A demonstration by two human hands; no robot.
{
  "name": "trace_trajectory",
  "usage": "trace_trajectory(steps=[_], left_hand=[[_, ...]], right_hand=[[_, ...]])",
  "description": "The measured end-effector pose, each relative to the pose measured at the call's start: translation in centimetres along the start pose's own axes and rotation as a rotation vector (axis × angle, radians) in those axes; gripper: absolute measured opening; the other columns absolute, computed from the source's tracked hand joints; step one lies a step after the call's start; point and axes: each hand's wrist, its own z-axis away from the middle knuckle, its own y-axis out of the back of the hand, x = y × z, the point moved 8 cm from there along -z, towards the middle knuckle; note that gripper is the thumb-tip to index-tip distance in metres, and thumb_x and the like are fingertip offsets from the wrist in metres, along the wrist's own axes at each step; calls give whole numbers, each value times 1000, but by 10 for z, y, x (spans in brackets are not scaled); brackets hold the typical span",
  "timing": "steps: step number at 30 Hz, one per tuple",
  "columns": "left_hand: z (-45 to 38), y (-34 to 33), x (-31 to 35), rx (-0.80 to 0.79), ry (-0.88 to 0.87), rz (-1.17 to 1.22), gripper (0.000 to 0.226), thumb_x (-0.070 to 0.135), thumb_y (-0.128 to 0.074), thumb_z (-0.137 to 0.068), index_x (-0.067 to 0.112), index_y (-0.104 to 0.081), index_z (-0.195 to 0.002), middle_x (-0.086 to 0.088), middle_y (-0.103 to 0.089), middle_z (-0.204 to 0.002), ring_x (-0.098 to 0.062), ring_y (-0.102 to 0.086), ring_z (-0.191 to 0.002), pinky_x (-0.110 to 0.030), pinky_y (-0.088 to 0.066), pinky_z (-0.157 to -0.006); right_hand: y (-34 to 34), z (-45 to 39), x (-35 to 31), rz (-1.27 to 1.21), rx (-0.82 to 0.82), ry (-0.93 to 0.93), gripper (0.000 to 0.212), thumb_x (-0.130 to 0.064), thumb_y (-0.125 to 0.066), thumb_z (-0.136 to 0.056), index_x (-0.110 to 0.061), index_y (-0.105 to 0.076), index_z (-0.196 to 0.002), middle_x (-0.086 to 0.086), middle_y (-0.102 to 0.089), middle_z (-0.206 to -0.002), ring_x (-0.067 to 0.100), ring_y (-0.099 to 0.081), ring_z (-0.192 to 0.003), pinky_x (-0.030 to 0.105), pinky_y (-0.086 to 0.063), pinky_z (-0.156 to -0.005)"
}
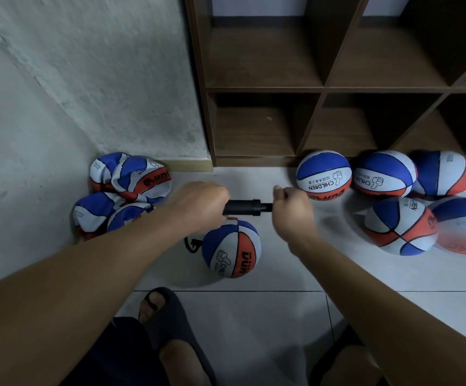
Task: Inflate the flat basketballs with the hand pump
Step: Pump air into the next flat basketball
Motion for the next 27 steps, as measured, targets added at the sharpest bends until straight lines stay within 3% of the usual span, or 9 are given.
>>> trace_trajectory(steps=[4,14,19,22,27], left_hand=[[1,-1,7,-6,-32,42,35,24,-69,-92,29,-44,-69,3,-57,-70,-18,-57,-59,-29,-33,-49],[0,-7,0,-38,-17,67,18,22,-66,-90,25,-59,-74,2,-63,-69,-21,-63,-60,-28,-38,-50],[-1,-13,-25,-41,43,76,22,24,-67,-90,25,-58,-70,3,-62,-68,-19,-61,-58,-32,-48,-53],[0,-14,-35,-22,49,35,23,24,-64,-90,25,-58,-68,3,-62,-65,-18,-60,-56,-34,-52,-53],[-3,-8,-18,2,13,-45,21,27,-66,-93,26,-59,-74,5,-62,-69,-17,-59,-58,-30,-41,-51]], right_hand=[[-10,6,-8,0,-50,25,48,-40,-41,-114,-6,-58,-86,4,-52,-68,20,-50,-61,33,-38,-56],[-14,0,0,-30,-93,-19,46,-42,-44,-113,-9,-57,-84,3,-51,-68,19,-48,-60,33,-37,-56],[21,-31,30,-47,5,-70,41,-37,-51,-110,-10,-61,-81,7,-57,-72,26,-53,-70,36,-43,-64],[36,-45,54,-109,19,-156,35,-35,-55,-106,-13,-59,-79,5,-54,-71,26,-48,-70,36,-39,-59],[30,-24,39,-126,169,-115,30,-31,-52,-111,-8,-65,-96,11,-64,-92,30,-58,-88,43,-51,-83]])
